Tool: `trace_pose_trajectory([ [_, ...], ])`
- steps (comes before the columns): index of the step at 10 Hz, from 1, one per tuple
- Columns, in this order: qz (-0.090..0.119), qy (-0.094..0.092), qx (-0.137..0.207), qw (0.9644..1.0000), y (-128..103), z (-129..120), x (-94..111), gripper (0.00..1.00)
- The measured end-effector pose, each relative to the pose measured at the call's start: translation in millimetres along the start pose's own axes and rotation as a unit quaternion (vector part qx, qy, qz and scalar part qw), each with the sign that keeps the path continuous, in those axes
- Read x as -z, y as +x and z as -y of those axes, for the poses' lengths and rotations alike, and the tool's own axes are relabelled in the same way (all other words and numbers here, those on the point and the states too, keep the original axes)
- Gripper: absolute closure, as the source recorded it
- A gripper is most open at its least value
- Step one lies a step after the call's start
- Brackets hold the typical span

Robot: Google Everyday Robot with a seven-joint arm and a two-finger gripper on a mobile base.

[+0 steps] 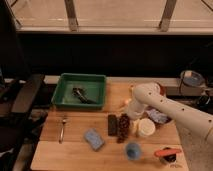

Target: Place grapes in table surface

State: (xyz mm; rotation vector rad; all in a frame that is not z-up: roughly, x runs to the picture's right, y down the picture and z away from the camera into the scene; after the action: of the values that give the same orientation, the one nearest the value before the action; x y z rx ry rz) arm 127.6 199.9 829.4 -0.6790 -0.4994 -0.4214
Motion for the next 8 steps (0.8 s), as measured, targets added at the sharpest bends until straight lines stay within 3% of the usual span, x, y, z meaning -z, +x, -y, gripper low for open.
trace_pose_trajectory([
  [2, 0.002, -0.011, -0.016, 0.9998, 9.2, -7.5, -12.2, 0.23],
  [4, 0.004, 0.000, -0.028, 0.9996, 16.1, -14.6, -17.9, 0.38],
  [6, 0.000, 0.022, -0.036, 0.9991, 19.0, -18.1, -17.1, 0.61],
  [8, -0.001, 0.019, -0.034, 0.9993, 18.6, -19.6, -15.8, 0.81],
])
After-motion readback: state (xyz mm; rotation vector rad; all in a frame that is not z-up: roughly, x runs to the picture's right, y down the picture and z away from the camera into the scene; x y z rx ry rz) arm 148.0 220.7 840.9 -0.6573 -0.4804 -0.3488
